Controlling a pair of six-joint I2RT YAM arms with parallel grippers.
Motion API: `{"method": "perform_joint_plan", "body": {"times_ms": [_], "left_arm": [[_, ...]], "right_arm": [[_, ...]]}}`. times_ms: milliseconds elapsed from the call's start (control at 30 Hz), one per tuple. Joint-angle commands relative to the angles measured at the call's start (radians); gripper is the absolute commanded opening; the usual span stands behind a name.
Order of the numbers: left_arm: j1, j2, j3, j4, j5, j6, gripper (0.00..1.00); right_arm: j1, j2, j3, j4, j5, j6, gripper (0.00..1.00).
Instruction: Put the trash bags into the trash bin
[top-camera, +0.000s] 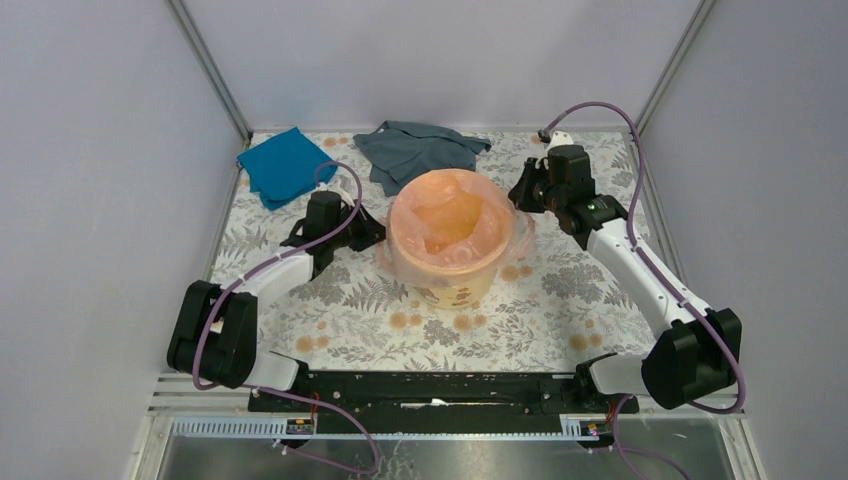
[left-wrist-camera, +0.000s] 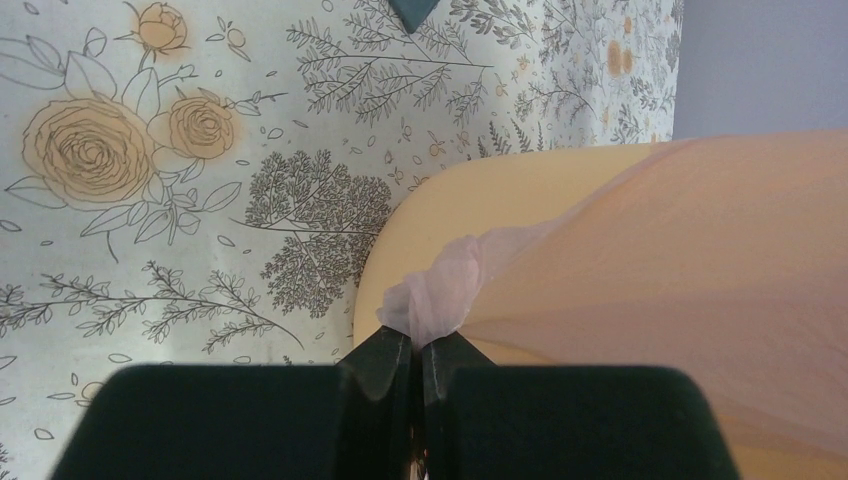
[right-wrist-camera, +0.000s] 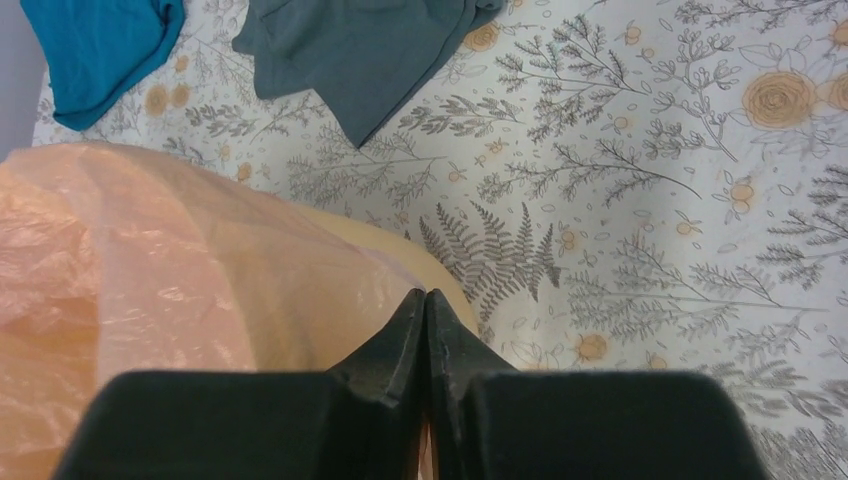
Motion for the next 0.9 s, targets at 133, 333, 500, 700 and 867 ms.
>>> {"method": "perform_joint_plan", "body": {"times_ms": [133, 333, 500, 700, 867], "left_arm": [[-0.016, -0.035, -0.070, 0.040, -0.045, -0.021, 0.05], [-0.065, -0.018, -0.105, 0.088, -0.098, -0.044, 0.05], [-0.080, 0.007, -0.147, 0.153, -0.127, -0.061, 0.06], [-0.097, 0.028, -0.187, 0.191, -0.156, -0.048, 0.06], [-0.097, 0.026, -0.193, 0.214, -0.154, -0.030, 0.08]], "right_arm": [[-0.005, 0.038, -0.177, 0.256, -0.016, 0.086, 0.03], [-0.005, 0.070, -0.229, 0.364, -0.021, 0.088, 0.03], [-0.004, 0.069, -0.312, 0.467, -0.036, 0.093, 0.07], [-0.005, 0.114, -0.381, 0.543, -0.049, 0.112, 0.10], [-0.005, 0.129, -0.350, 0.472, -0.006, 0.079, 0.14]]}}
